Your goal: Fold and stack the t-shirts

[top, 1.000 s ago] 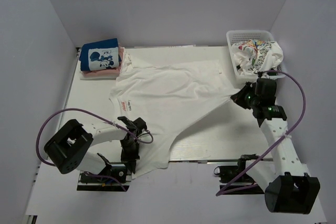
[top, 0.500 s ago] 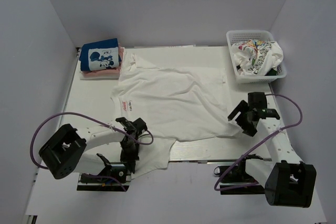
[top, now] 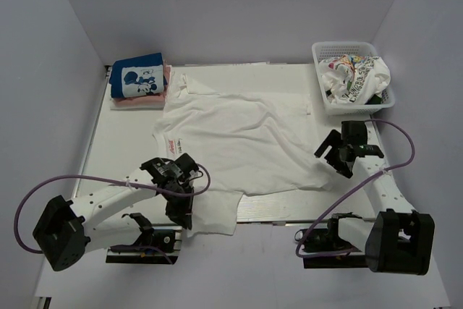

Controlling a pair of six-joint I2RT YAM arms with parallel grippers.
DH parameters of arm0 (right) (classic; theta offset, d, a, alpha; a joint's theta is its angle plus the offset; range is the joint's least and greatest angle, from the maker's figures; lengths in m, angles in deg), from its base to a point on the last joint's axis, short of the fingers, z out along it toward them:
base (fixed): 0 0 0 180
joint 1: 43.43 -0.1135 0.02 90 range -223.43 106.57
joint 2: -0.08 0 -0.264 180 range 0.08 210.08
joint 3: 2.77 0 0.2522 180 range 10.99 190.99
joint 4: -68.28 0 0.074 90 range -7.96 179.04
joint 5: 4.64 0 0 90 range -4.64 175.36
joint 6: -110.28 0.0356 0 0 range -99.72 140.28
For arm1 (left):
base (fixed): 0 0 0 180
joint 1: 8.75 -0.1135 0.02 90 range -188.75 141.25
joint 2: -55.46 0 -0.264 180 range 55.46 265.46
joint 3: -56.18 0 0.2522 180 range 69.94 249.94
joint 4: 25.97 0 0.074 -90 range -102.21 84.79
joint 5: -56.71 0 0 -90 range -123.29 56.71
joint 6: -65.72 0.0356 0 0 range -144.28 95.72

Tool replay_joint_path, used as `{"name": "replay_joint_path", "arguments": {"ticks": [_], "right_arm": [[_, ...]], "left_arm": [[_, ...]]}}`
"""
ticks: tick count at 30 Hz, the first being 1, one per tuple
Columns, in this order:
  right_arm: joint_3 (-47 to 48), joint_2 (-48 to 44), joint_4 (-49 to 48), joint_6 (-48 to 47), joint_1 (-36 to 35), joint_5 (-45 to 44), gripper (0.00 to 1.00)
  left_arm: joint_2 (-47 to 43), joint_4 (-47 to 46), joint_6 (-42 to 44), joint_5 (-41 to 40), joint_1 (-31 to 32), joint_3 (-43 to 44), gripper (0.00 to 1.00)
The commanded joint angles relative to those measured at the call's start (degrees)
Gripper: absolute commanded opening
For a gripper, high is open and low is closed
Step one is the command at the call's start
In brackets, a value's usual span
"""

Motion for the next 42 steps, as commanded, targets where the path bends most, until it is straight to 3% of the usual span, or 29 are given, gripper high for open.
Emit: {"name": "replay_joint_path", "arguments": {"ticks": [1, 2, 5, 8, 13, 18, 25, 35, 42], "right_arm": [[0.14, 3.18, -8.3, -5.99, 0.19, 2.41, 0.9], [0.5, 4.06, -11.97, -7.22, 0.1, 3.99, 0.9], [3.22, 11.51, -17.33, -9.59, -0.25, 7.26, 0.9], [7.35, 17.84, -19.2, -10.92, -0.42, 1.92, 0.89], [14.38, 24.54, -21.49, -15.76, -0.77, 4.87, 0.88], [22.29, 32.44, -23.26, -18.21, -3.32, 11.22, 0.9], [34.41, 44.03, -20.36, -19.19, -4.38, 10.95, 0.9], [48.48, 56.71, -16.76, -19.89, -5.43, 9.11, 0.84], [50.78, 57.51, -14.81, -21.12, -8.42, -6.97, 0.82]], "left_arm": [[-1.26, 2.98, -0.67, 1.28, -0.25, -0.21, 0.29], [-1.26, 2.98, 0.72, 1.27, -0.25, 1.89, 0.99], [1.02, 2.98, 3.0, 0.74, -0.25, 6.28, 1.0], [3.04, 1.59, 4.77, -1.01, -1.03, 10.41, 1.0], [11.29, -6.41, 8.99, -13.82, -1.65, 19.73, 1.0], [26.46, -19.69, 9.78, -24.81, -5.24, 29.05, 1.0], [41.97, -25.4, 12.77, -27.47, -12.99, 41.79, 1.0], [48.05, -33.32, 15.41, -23.78, -18.09, 37.77, 1.0], [48.05, -34.64, 15.41, -23.25, -19.76, 34.87, 1.0]]}}
